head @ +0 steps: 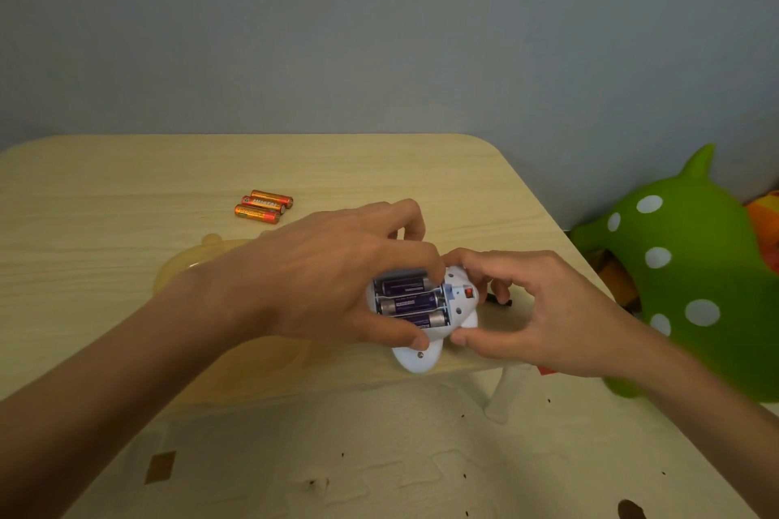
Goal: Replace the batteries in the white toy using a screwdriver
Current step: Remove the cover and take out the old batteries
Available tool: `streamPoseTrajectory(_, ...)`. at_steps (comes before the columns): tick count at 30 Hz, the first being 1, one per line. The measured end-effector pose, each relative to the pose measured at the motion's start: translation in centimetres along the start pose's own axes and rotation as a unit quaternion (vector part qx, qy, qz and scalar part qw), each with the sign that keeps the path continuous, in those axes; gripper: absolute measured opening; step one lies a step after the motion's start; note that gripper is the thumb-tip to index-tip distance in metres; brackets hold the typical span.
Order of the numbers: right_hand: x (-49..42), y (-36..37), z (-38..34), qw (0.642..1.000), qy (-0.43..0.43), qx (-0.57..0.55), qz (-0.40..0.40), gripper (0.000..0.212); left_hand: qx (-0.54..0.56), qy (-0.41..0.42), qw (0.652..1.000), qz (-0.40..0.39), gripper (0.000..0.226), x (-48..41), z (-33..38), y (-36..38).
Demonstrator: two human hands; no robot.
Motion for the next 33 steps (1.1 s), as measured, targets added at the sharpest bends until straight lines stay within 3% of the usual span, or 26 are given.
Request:
streamPoseTrajectory(9,0.0,-0.1,-0.4,0.999,-0.008,-0.03,0.009,0.032,0.032,0.067,0.997,0.025,0.037,-0.6,1.5,0.1)
streamPoseTrajectory(15,0.1,0.0,-0.1,1.0,-0.002,-0.008,0.01,0.03,0.084,0.091,0.989,0.081,0.007,0.0,0.7,-1.2)
streamPoseTrajectory(24,0.3,-0.6,-0.4,0.999,-0.015,0.03,0.018,0.039,0.273,-0.003,0.955,0.115,0.015,2.9,-3.1,-5.6)
streamPoseTrajectory(27,0.2,-0.6,-0.6,0.999,-0.019,0.035,0.028,0.04,0.258,-0.043,0.96,0.098,0.016,5.3,-5.6,-6.3)
streamPoseTrajectory(33,-0.4,-0.5,-1.1,0.998,-0.028,0.041,0.034,0.039,0.195,-0.085,0.977,-0.011,0.014,7.1,-6.3,-2.1)
Point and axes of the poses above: each hand's wrist, its own x-axis away from the middle knuckle, its own y-axis out of the palm, z = x × y, the point moved 7 cm from there along -x, towards the middle knuckle, and after that the axes turned 6 degrees about -y, right-handed, at the moved point
